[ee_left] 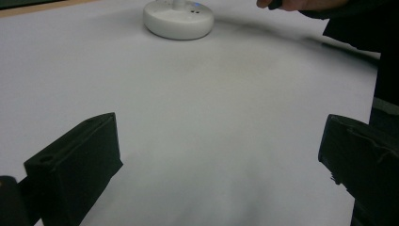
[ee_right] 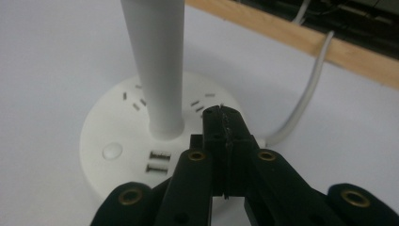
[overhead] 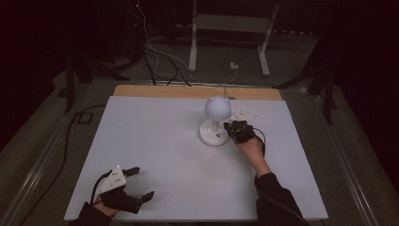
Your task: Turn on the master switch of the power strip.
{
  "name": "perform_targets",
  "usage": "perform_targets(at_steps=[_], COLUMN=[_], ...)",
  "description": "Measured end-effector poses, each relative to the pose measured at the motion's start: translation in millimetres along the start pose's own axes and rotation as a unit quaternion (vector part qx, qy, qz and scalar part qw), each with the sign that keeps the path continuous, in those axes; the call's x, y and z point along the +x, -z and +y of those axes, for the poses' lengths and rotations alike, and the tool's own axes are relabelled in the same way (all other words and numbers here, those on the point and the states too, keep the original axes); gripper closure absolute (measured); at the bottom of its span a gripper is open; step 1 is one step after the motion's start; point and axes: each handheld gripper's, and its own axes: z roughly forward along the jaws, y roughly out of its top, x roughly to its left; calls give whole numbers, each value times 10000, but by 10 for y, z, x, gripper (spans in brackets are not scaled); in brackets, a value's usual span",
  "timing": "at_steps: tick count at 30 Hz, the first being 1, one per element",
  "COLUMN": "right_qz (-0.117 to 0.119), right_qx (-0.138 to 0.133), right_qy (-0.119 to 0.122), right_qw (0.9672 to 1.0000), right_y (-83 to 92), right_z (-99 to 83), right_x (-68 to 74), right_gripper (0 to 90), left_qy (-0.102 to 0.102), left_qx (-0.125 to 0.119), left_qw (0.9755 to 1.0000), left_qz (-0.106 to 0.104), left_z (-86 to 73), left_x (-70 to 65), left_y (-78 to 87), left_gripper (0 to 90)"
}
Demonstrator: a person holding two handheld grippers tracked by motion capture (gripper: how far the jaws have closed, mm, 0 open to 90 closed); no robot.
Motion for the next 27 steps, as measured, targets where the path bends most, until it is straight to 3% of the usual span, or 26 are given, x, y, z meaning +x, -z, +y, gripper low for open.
perform_targets(at_steps=[11, 13, 14, 15, 20, 21, 22, 27], right_qz=[134, 227, 227, 290, 305, 288, 288, 393], right_qx=[17, 3, 3, 6, 30, 65, 65, 168], right_qy=[-116, -139, -139, -162, -182, -218, -218, -194], right_qw=[9998, 9996, 9996, 9994, 9994, 9993, 9993, 9989], right_y=[60, 81, 81, 91, 96, 93, 93, 83], right_z=[-46, -55, -55, -64, -90, -99, -99, -110], right_x=[-31, -39, -39, -36, -25, -13, -13, -1], right_gripper=[751, 651, 651, 578, 465, 365, 365, 123], left_qy=[16, 19, 18, 18, 19, 19, 22, 26], left_qx=[13, 16, 13, 11, -6, -11, -16, -12], left_qw=[10000, 10000, 10000, 10000, 10000, 10000, 10000, 10000], left_qz=[-1, 4, 4, 6, 7, 7, 7, 6], left_z=[-2, -3, -3, -2, -1, -1, 0, -1], left_x=[3, 4, 4, 4, 6, 6, 6, 8], left_y=[-3, -3, -2, -2, 1, 3, 3, 2], left_gripper=[1, 1, 1, 1, 1, 1, 1, 1])
